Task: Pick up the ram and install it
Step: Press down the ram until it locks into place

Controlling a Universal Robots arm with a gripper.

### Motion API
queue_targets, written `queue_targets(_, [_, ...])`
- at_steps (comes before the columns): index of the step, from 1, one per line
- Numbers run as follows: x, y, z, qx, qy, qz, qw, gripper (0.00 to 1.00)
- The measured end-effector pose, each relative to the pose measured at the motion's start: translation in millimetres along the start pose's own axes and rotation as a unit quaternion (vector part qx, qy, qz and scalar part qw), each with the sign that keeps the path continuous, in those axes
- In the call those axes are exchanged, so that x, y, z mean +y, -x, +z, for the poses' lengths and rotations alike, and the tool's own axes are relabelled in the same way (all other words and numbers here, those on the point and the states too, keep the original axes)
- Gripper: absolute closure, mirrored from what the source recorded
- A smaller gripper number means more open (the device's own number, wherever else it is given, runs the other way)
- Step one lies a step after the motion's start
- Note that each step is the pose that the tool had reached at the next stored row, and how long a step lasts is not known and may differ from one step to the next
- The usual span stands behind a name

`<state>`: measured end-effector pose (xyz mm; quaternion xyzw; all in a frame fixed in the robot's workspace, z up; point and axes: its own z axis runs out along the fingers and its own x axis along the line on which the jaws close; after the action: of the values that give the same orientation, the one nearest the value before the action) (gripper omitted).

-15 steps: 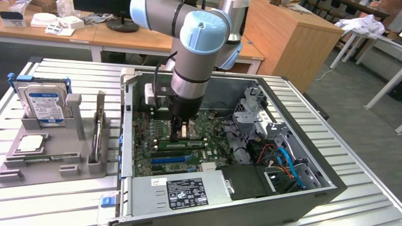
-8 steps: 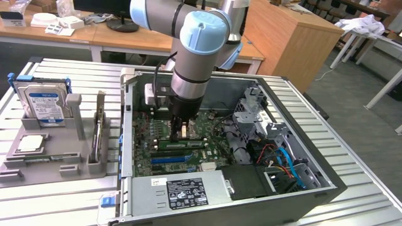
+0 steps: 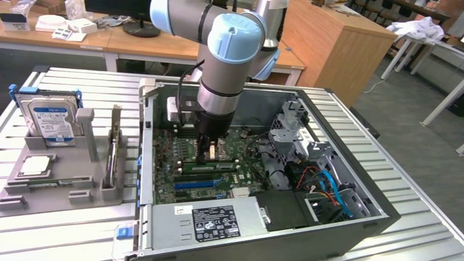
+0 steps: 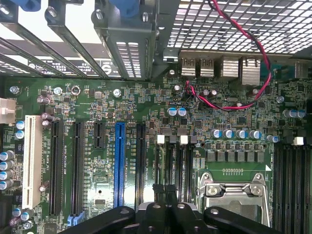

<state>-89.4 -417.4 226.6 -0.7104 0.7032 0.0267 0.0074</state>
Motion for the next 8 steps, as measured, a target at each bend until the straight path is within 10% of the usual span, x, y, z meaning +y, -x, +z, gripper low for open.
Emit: queue_targets(8, [0.0,-0.2,0.6,0.0,0.0,0.0,1.0,0.89])
